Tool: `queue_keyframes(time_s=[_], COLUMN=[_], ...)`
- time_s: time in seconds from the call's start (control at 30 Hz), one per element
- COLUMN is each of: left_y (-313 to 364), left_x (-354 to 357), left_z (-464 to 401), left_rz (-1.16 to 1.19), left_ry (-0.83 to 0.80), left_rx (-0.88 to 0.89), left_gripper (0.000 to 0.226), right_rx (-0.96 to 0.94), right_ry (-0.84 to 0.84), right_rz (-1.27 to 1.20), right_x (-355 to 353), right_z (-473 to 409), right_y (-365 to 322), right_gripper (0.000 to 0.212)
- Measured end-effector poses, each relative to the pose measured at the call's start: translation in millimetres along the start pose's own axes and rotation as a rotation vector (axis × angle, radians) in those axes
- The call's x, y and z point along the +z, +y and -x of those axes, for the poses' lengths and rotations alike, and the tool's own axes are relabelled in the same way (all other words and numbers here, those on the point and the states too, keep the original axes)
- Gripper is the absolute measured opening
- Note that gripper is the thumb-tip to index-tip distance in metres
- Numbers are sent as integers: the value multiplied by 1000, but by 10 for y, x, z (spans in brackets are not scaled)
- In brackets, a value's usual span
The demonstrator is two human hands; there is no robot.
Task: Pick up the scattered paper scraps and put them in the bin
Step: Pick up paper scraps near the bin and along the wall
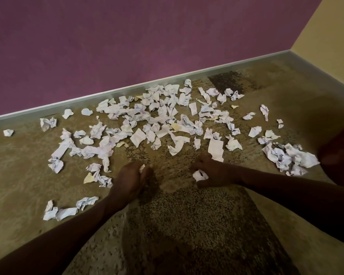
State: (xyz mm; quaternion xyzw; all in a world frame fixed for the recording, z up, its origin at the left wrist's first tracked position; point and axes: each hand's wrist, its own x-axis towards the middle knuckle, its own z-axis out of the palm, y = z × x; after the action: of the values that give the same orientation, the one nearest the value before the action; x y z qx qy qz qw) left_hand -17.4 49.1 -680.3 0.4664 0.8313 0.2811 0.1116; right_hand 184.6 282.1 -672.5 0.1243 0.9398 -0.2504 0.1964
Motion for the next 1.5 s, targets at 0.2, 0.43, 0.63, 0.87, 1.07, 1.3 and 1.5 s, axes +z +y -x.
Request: queue_keyframes(time_s=[0.2,0.43,0.63,0.87,1.07,1.3,1.5], left_y=[343,536,402,365,413,770,1036], left_x=[219,604,844,817,803,855,969], left_z=[-434,-1055,-1047,-1025,-936,-792,-765], left_rz=[107,-227,-262,-190,-217,-19,48], left_ry=[-16,-274,-176,-233,-310,-363,-319], left_rx=[14,49,74,136,154,136,148], left_gripper=[24,53,42,28,27,28,43], right_rx=[-122,-7,257,337,415,296,261], right_ry=[164,333,398,81,0,257,361], right_rz=[10,-168,-168,-42,-11,37,-22], right_x=[154,108,-81,-233,-376,-164,-136], right_z=[39,147,261,48,-87,-87,108], right_y=[-113,4,421,564,571,518,472], right_gripper=[22,8,59,97,94,33,14])
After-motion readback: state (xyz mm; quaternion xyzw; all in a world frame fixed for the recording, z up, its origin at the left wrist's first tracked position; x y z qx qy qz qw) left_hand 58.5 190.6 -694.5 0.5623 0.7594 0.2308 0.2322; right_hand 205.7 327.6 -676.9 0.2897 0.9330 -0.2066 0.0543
